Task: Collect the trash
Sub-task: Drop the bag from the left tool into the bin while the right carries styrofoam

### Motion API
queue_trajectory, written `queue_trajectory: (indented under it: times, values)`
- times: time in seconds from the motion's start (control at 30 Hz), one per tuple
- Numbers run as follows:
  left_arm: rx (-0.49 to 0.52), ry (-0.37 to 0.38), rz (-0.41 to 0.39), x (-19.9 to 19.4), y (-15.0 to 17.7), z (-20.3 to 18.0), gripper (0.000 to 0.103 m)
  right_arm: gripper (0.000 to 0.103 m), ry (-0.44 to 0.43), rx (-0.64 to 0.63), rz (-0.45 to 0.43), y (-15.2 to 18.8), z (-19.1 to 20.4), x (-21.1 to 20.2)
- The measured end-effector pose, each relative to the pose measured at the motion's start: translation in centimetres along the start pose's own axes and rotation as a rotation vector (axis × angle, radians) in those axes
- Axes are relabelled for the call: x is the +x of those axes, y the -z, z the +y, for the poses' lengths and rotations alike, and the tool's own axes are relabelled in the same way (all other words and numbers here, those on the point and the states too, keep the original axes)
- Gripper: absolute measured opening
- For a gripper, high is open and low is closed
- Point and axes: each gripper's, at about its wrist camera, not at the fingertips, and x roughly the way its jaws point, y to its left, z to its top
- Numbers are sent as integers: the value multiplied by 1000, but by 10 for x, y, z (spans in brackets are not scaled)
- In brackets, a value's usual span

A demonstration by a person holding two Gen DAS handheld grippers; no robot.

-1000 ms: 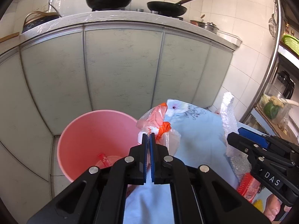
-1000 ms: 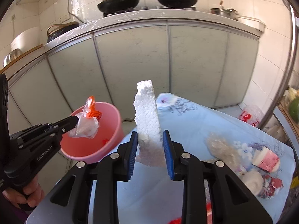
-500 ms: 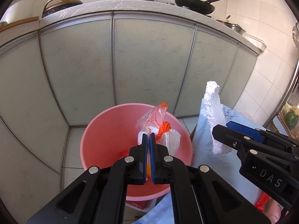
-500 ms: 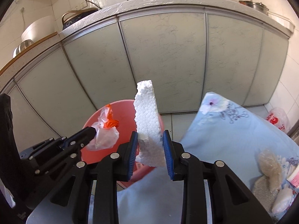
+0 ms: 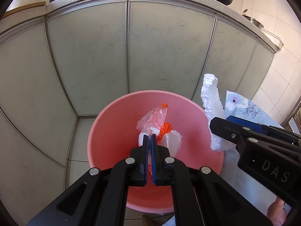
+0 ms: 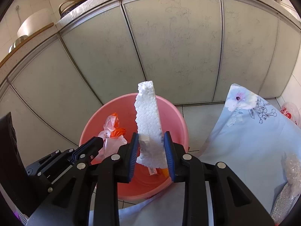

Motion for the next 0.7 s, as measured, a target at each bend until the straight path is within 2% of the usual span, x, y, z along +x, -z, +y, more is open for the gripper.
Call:
queue_trajectory:
  times: [0.37,0.5,0.63,0.7]
  values:
    - [-6,-17,29,15,2,0,3,29,23,-13,40,10,2,19]
    - [-13,-22,41,16,3,1,6,29,27,-26,42,10,3,19]
    - [-32,-32,37,14,3,6,29,31,26,-24,47,10,0,18]
    - [-42,-34,34,13,2,8,32,35,26,-21,48,9,-1,18]
